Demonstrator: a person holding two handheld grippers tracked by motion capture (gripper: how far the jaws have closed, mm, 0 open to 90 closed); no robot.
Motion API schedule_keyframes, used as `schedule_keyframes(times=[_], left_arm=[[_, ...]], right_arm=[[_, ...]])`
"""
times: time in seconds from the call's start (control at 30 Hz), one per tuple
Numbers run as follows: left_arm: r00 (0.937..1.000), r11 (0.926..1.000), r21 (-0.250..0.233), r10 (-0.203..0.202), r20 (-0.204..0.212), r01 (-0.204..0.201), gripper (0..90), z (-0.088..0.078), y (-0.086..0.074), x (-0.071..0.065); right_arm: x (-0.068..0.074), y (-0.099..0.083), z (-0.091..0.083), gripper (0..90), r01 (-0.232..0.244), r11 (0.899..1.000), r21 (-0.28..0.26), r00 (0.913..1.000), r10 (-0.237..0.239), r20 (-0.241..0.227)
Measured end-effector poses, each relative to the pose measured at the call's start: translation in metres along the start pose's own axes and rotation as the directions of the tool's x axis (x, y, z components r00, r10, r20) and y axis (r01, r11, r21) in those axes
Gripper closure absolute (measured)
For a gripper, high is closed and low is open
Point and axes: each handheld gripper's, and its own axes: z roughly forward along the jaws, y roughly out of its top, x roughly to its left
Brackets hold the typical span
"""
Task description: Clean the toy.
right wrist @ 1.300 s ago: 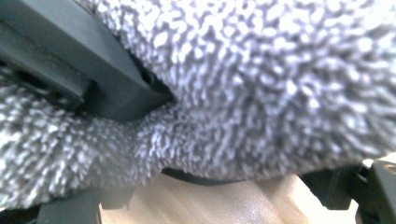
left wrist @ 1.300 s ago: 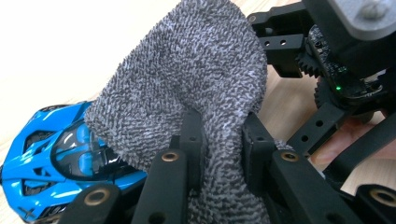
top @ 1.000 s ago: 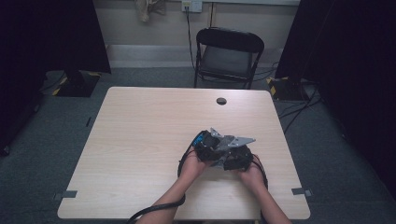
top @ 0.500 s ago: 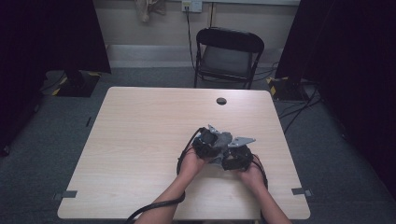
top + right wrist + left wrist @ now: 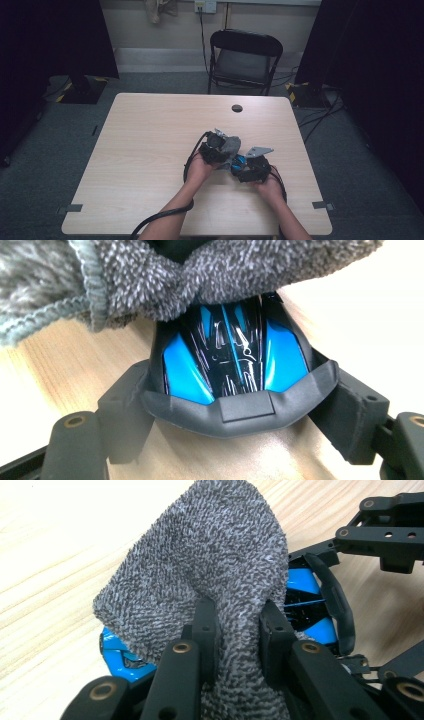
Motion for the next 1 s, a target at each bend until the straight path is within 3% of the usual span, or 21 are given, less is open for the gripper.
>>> schedule_keyframes(times=[0.23,0.4,0.6,1.0], left_arm=[[0.9996,0.9999,0.012,-0.003,-0.026,0.003,74.2,0.0,0.0,0.009],[0.997,0.9996,0.028,0.009,-0.077,-0.006,74.1,-0.001,-0.002,0.014],[0.9968,0.9993,0.026,-0.027,-0.075,0.029,74.1,-0.001,-0.005,0.023],[0.995,0.9987,0.039,-0.03,-0.096,0.034,73.8,0.0,-0.005,0.032]], right_arm=[[0.0,0.0,0.0,23.8,0.0,1.0,0.0,1.0,0.0,0.0],[0.0,0.0,0.0,23.8,0.0,1.0,0.0,1.0,0.0,0.0],[0.0,0.0,0.0,23.8,0.0,1.0,0.0,1.0,0.0,0.0],[0.0,0.0,0.0,23.8,0.0,1.0,0.0,1.0,0.0,0.0]])
